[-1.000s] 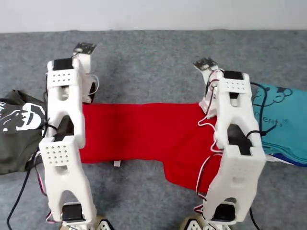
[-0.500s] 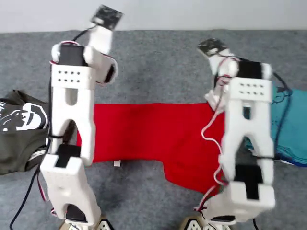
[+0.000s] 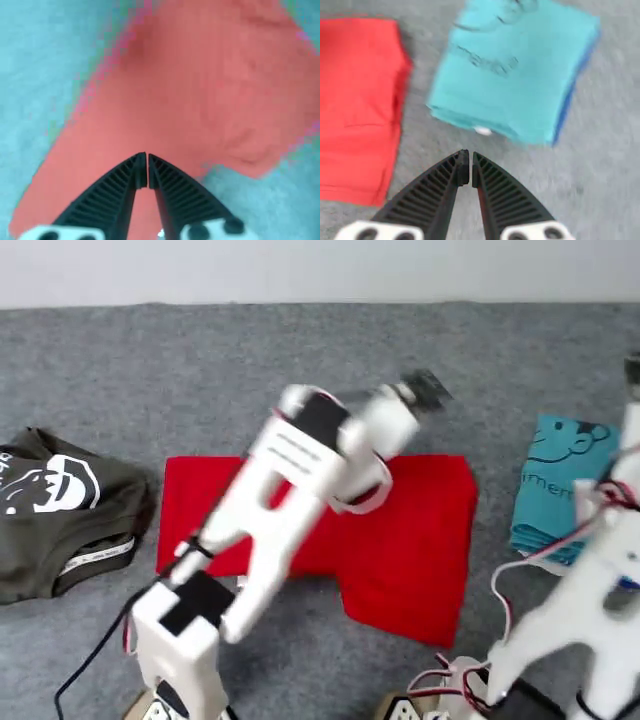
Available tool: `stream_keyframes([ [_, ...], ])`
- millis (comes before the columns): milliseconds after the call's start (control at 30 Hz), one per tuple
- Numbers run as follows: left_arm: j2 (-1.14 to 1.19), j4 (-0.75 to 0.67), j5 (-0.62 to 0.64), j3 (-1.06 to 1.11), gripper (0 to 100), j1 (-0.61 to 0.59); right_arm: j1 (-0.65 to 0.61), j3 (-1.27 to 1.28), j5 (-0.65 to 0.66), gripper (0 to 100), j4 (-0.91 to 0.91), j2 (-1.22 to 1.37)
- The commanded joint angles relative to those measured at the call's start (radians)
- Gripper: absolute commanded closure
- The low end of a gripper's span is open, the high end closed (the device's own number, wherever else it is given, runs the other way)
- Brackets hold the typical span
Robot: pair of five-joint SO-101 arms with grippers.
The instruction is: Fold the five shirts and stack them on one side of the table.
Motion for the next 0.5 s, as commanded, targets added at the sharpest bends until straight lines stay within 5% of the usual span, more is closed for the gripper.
stream_keyframes([
  [0,-0.069,-0.029,-0.017,0.059,97,0.109,0.122,0.029,0.000,97.3,0.041,-0.054],
  [467,0.041,-0.089,0.026,0.159,80,0.365,0.242,0.100,0.002,97.3,0.039,-0.061],
])
